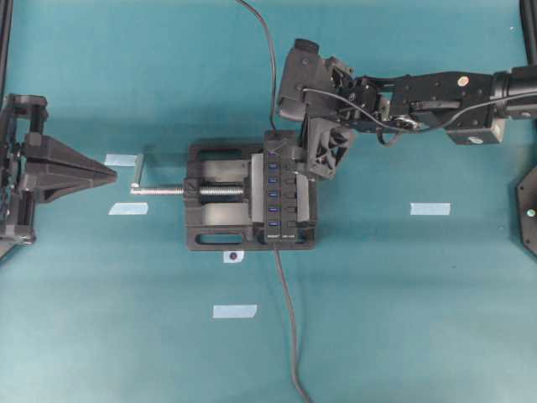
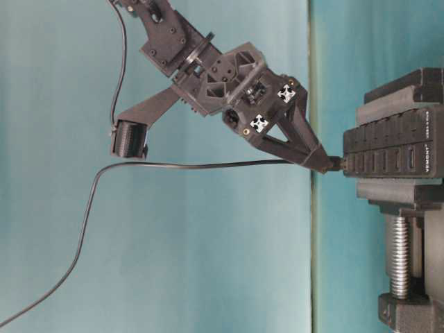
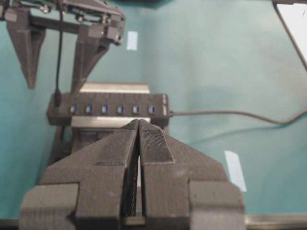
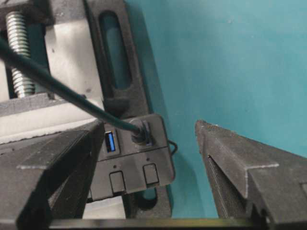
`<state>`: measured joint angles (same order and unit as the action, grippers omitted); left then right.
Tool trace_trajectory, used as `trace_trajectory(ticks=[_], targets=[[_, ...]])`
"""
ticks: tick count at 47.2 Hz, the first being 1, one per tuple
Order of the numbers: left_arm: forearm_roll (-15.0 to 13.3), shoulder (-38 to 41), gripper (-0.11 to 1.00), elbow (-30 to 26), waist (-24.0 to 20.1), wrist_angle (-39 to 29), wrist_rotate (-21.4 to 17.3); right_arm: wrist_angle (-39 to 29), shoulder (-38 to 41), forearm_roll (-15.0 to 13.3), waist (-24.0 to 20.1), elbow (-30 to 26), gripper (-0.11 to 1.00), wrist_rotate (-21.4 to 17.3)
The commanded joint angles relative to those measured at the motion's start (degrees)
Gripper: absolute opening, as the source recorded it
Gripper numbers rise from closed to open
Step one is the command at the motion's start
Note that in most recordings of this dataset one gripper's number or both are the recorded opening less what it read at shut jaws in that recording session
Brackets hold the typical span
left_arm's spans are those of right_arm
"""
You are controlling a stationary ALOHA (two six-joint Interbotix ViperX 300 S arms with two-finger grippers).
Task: Insert the USB into the front port of the fixed hub.
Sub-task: 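Lower the open right gripper over the black cable plug at the hub end, then close the right gripper on the black USB cable plug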
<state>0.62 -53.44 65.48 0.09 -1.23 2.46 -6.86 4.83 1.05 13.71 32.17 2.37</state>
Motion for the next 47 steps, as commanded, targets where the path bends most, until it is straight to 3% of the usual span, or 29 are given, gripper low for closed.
trace_trajectory(ticks=[1, 29, 38, 47], targets=[[0.2, 0.2, 0.0, -0.6, 0.0, 0.3, 0.1, 0.2, -0.8, -0.1, 0.2, -1.3, 0.79, 0.7], [0.2, 0.2, 0.0, -0.6, 0.1, 0.3, 0.1, 0.4, -0.4, 0.0, 0.1, -1.5, 0.73, 0.7], [0.1, 0.2, 0.0, -0.6, 0.1, 0.3, 0.2, 0.2, -0.4, 0.0, 0.1, -2.1, 0.53, 0.7], [0.2, 0.3, 0.0, -0.6, 0.1, 0.3, 0.2, 0.1, -0.4, 0.0, -0.2, -2.3, 0.27, 0.7]])
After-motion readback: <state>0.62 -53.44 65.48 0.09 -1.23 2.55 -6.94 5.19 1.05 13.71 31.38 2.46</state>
